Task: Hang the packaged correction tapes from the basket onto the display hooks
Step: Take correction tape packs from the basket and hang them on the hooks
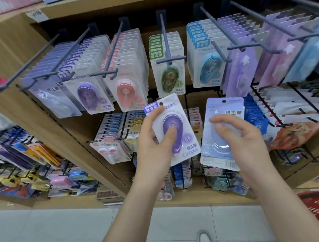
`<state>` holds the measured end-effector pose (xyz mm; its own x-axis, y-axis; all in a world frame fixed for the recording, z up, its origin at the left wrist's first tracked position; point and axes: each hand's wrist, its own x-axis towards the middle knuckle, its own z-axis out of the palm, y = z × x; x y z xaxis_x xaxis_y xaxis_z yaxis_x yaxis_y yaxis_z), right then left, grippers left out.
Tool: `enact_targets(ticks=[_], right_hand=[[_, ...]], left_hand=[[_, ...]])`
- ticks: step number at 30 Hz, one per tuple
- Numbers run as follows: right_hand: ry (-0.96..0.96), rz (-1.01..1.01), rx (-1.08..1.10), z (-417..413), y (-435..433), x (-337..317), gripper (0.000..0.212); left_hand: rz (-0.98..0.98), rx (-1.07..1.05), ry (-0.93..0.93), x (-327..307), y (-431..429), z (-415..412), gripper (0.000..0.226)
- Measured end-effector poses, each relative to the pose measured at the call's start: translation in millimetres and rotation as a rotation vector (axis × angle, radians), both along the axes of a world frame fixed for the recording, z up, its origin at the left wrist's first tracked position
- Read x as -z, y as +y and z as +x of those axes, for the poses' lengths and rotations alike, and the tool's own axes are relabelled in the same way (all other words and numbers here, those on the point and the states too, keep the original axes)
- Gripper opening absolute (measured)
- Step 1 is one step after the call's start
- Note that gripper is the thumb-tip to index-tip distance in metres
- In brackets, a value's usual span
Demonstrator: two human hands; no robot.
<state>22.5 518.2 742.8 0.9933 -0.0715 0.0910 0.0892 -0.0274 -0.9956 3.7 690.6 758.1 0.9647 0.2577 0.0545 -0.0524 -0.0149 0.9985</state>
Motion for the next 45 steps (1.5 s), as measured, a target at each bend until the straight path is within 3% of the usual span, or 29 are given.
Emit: enact_targets(ticks=[4, 9, 11, 14, 17, 19, 25, 30, 33, 36, 39, 42, 45], right_hand=[[-0.005, -0.094, -0.125, 2, -2, -7, 0.014], [-0.003, -0.293, -0.357, 2, 2, -12, 0.026], [-0.022, -0.332, -0.361, 1, 2, -8, 0.026], [-0.057, -0.424, -0.323, 1, 1, -1, 0.019], [-0.097, -0.461, -0.301, 1, 2, 4, 0.036], [-0.13, -0.437, -0.274, 0, 6, 4, 0.039], [-0.156, -0.417, -0.285, -1, 25, 2, 0.014], [-0.159, -0.406, -0.478, 3, 60, -4, 0.034], [-0.191, -0.391, -0.554, 4, 89, -9, 0.039], [-0.195, -0.359, -0.576, 6, 117, -14, 0.031], [-0.173, -0.354, -0.559, 12, 140, -15, 0.029], [-0.139, -0.297, -0.547, 14, 155, -19, 0.021], [-0.102, -0.278, -0.519, 15, 167, -24, 0.026]], left_hand=[[-0.146, 0.114, -0.074, -11, 1, -4, 0.067], [-0.172, 0.198, -0.149, -14, 2, -2, 0.077], [-0.204, 0.184, -0.172, -16, 2, 1, 0.064], [-0.24, 0.104, -0.187, -29, 4, 9, 0.026], [-0.135, 0.05, -0.167, -38, 9, 17, 0.004], [-0.115, 0.059, -0.142, -42, 13, 18, 0.005], [-0.115, 0.046, -0.115, -41, 36, 5, 0.008], [-0.434, -0.015, -0.14, -49, 60, -8, 0.021], [-0.494, -0.123, -0.165, -57, 77, -9, 0.021], [-0.458, -0.255, -0.181, -59, 104, -2, 0.015], [-0.399, -0.34, -0.199, -64, 126, 7, 0.03], [-0.316, -0.416, -0.218, -74, 140, 18, 0.015], [-0.256, -0.431, -0.23, -78, 151, 32, 0.012]])
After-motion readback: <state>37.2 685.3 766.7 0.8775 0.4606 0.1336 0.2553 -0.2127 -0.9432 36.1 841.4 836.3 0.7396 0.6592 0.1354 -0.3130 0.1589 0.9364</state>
